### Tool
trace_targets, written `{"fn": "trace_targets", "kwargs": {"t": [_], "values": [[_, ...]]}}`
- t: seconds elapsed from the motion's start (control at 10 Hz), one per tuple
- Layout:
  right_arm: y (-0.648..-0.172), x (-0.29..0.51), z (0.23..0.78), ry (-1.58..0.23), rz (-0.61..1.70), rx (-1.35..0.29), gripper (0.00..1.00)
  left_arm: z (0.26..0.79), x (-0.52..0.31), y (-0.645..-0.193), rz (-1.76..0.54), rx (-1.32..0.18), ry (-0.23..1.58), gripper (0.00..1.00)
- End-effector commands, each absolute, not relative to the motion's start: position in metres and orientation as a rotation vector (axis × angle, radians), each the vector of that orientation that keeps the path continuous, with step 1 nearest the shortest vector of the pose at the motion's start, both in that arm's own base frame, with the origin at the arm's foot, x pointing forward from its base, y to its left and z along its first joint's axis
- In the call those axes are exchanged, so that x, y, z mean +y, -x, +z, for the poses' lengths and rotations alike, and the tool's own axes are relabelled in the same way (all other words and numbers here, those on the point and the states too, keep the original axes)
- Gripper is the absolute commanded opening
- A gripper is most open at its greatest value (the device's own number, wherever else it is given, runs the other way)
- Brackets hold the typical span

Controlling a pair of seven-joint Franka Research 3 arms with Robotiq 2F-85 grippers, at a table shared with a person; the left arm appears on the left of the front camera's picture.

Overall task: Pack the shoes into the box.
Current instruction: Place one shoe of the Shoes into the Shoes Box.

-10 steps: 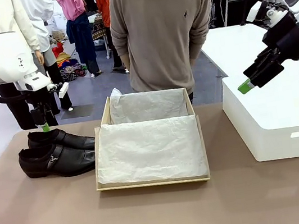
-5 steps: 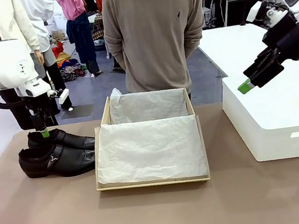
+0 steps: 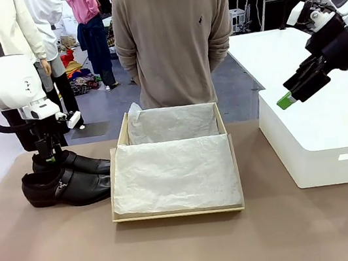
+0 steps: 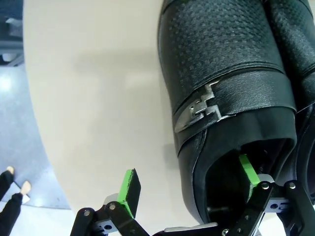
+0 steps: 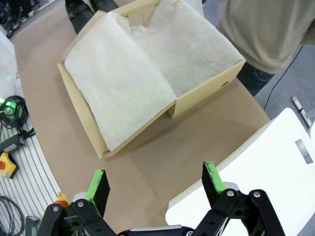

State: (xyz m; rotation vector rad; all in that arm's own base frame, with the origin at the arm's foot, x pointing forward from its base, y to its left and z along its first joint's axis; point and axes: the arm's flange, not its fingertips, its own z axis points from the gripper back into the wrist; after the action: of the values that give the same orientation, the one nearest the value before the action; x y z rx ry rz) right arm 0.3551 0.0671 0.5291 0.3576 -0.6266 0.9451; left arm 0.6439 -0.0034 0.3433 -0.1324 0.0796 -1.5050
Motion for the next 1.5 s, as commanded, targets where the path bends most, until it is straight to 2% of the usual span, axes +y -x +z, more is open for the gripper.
{"fn": "trace_targets", "kwargs": {"t": [0.0, 0.1, 0.6, 1.4], "values": [[-0.3565, 0.0669, 0.5288, -0.370, 0.947, -0.635, 1.00, 0.3444, -0.0013, -0.6501, -1.539, 0.088, 0.168, 1.00], [-0.3565, 0.0669, 0.5288, -0.370, 0.947, -0.635, 1.00, 0.3440, -0.0019, -0.6508, -1.539, 0.081, 0.168, 1.00], [-0.3565, 0.0669, 0.5288, -0.370, 0.947, -0.635, 1.00, 0.3445, -0.0011, -0.6535, -1.512, 0.057, 0.199, 0.01], [-0.3565, 0.0669, 0.5288, -0.370, 0.947, -0.635, 1.00, 0.3484, 0.0016, -0.6518, -1.484, 0.080, 0.154, 0.00]]}}
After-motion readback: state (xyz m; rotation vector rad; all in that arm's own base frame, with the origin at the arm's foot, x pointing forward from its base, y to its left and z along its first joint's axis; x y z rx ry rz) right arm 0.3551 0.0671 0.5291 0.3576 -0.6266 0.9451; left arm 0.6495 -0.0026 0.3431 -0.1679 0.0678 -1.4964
